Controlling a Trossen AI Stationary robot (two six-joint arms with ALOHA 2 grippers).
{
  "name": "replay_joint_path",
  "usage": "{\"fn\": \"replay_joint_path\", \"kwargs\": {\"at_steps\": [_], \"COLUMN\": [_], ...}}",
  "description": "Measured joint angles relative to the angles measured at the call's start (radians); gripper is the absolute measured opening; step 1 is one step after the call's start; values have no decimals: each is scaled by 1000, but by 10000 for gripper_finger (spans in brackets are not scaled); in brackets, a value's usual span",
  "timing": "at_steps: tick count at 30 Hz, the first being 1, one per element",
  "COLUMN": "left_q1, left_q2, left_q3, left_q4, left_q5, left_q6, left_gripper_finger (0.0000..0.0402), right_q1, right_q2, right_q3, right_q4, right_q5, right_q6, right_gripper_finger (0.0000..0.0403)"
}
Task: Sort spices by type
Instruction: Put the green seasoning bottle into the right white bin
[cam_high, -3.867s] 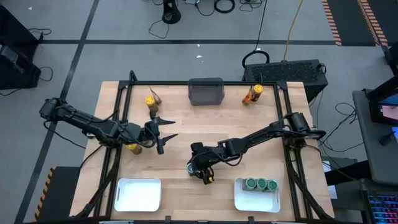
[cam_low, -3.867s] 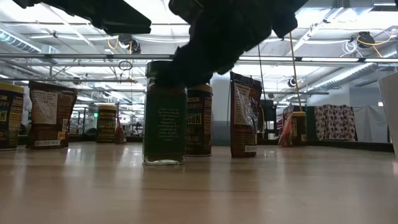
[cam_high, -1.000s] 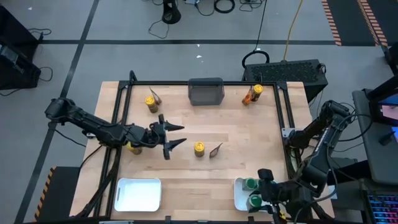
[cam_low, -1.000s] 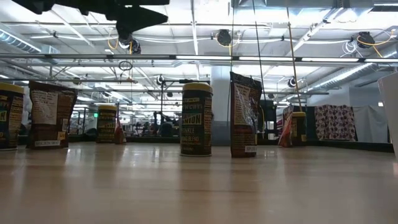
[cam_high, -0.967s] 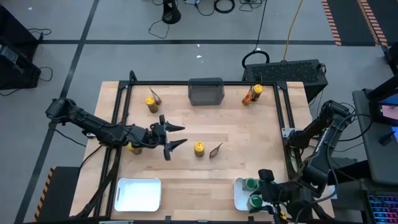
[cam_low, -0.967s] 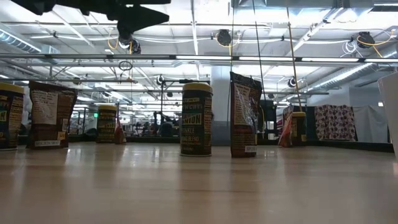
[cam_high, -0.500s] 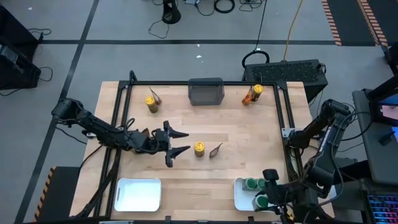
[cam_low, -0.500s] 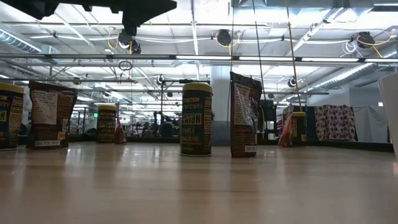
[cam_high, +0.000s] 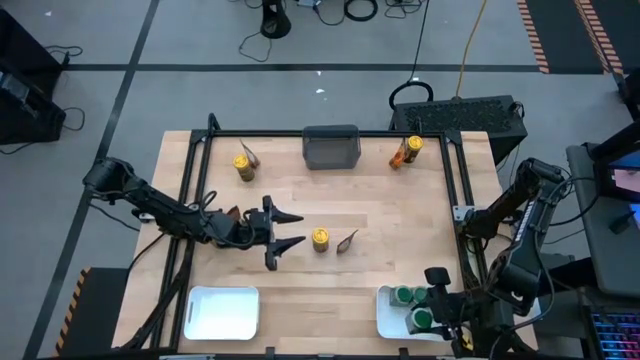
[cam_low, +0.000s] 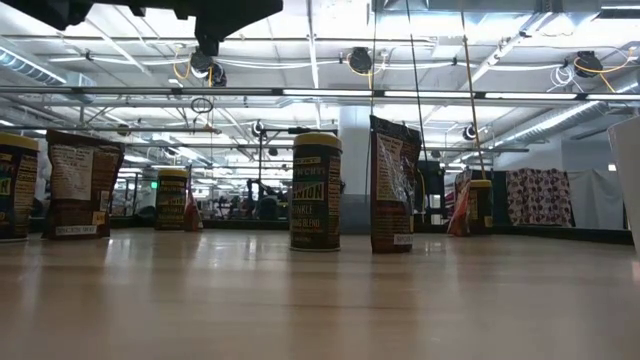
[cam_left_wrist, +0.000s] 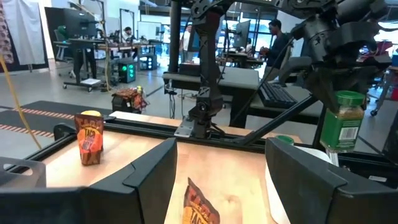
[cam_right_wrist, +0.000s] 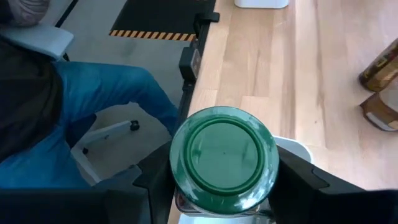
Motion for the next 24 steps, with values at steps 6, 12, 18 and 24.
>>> {"fn": "replay_joint_path", "kwargs": {"at_steps": [6, 12, 18, 24], "left_q1": [0, 0, 0, 1], "left_q2": [0, 0, 0, 0], "left_q3": [0, 0, 0, 0], "left_q4": [0, 0, 0, 0], "left_q5": [0, 0, 0, 0], "left_q6": [3, 3, 3, 4], "left_gripper_finger": [248, 248, 248, 248], "right_q1": [0, 0, 0, 7], "right_q2": [0, 0, 0, 13], "right_q3": [0, 0, 0, -1], "right_q4": [-2, -2, -2, -7], "right_q5": [2, 2, 3, 48], "right_q6": [0, 0, 20, 26], "right_gripper_finger": [190, 187, 190, 188]}}
